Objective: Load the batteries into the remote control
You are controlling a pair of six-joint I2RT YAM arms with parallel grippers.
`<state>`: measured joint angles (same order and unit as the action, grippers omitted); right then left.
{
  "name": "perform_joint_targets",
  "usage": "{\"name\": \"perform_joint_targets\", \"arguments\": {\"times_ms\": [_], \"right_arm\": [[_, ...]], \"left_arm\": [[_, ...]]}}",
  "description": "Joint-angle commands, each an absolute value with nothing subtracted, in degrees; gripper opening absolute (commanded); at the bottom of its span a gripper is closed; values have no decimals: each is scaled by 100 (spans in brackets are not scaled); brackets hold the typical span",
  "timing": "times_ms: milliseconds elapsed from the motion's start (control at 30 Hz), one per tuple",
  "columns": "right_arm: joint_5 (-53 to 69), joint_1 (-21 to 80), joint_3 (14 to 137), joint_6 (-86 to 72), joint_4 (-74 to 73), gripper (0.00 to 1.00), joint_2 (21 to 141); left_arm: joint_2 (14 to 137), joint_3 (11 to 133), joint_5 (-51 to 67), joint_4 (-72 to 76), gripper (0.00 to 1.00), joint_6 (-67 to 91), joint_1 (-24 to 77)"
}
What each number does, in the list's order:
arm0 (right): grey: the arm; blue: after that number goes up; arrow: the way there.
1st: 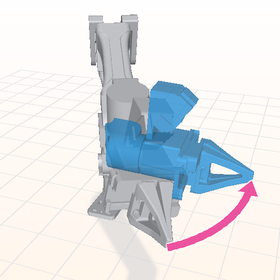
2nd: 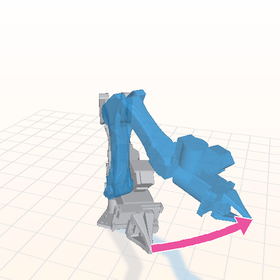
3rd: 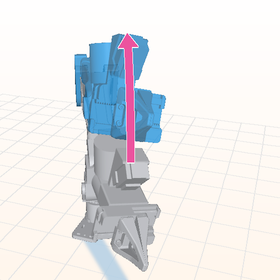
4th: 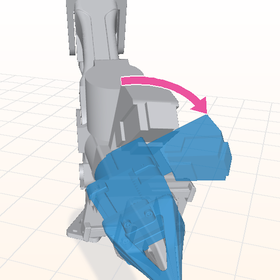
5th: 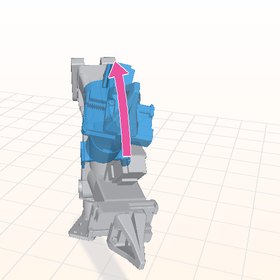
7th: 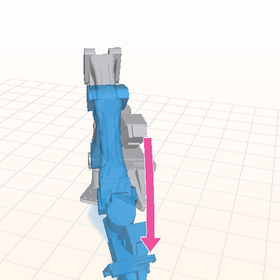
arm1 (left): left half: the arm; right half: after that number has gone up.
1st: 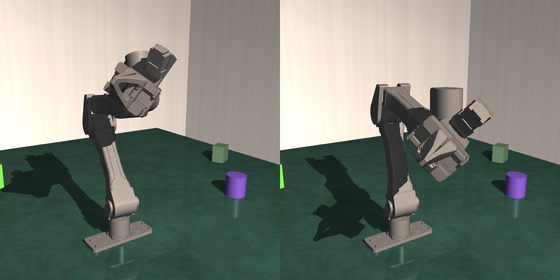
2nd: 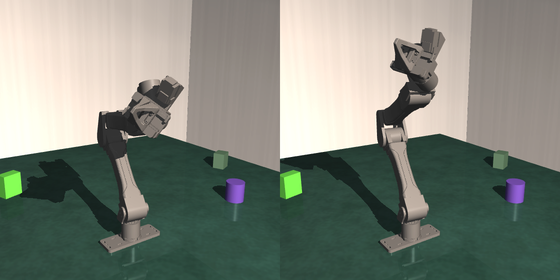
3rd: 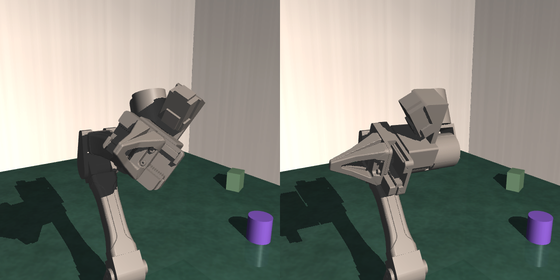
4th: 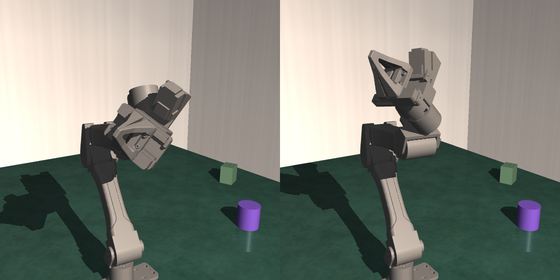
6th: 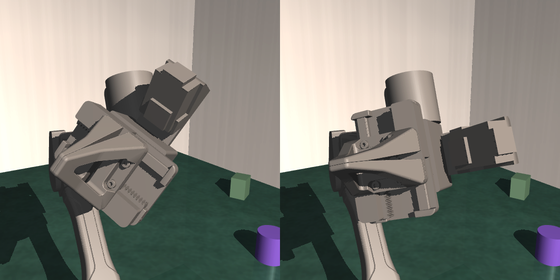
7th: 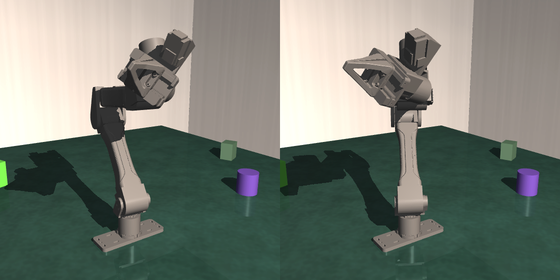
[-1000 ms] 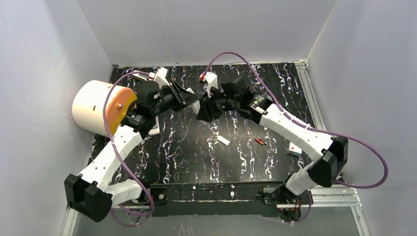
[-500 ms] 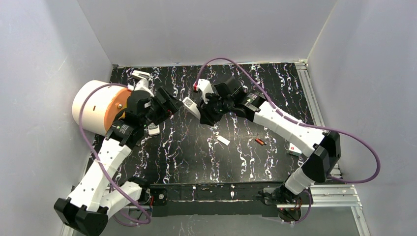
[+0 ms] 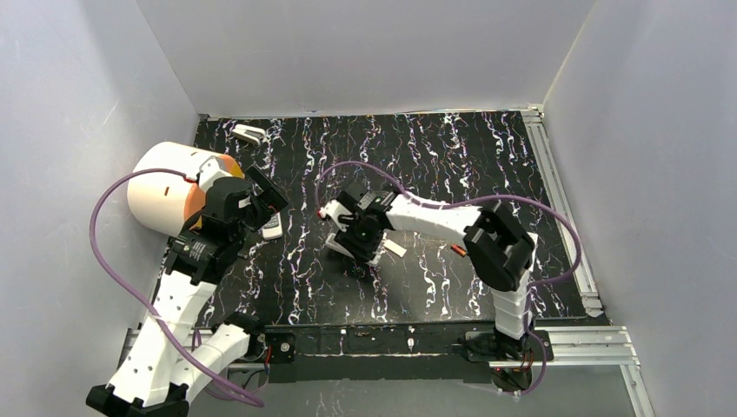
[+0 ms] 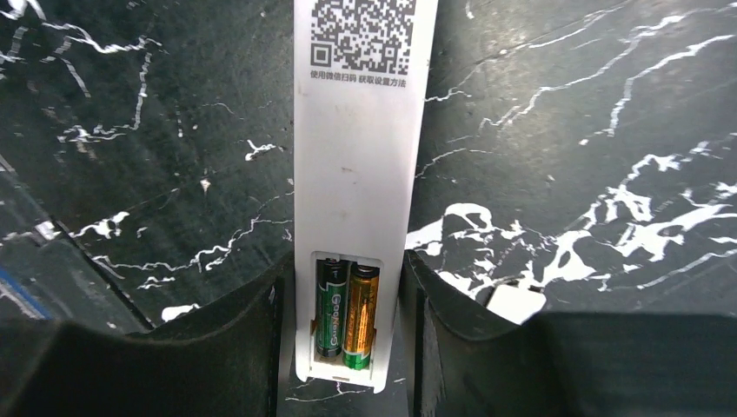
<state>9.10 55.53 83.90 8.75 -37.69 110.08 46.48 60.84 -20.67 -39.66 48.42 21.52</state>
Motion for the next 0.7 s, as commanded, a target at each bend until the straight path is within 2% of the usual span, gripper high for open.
{"name": "perform_joint_targets", "arguments": {"times_ms": [0,200,400,600,667], "right_arm": [[631,5704,8900,981,-3947,13,11229],[373,5988,9290,1191,-4342,16,11745],[286,6093,9448,1408,-4550,27,12030],[288,6134,9576,1429,-4709,31,12243],[288,6152,9640,1415,-4811,36,12313]], "left_arm": [[4745,6246,-2324,-4089,98,4645,2128],[4758,6182,-2217,-3968,98,4510,2132],[4807,6193,-2074,-3862,98,4382,2113],[4748,6205,-2101,-3846,98,4316,2094],[4737,6209,-2096,-3839,99,4308,2092]]}}
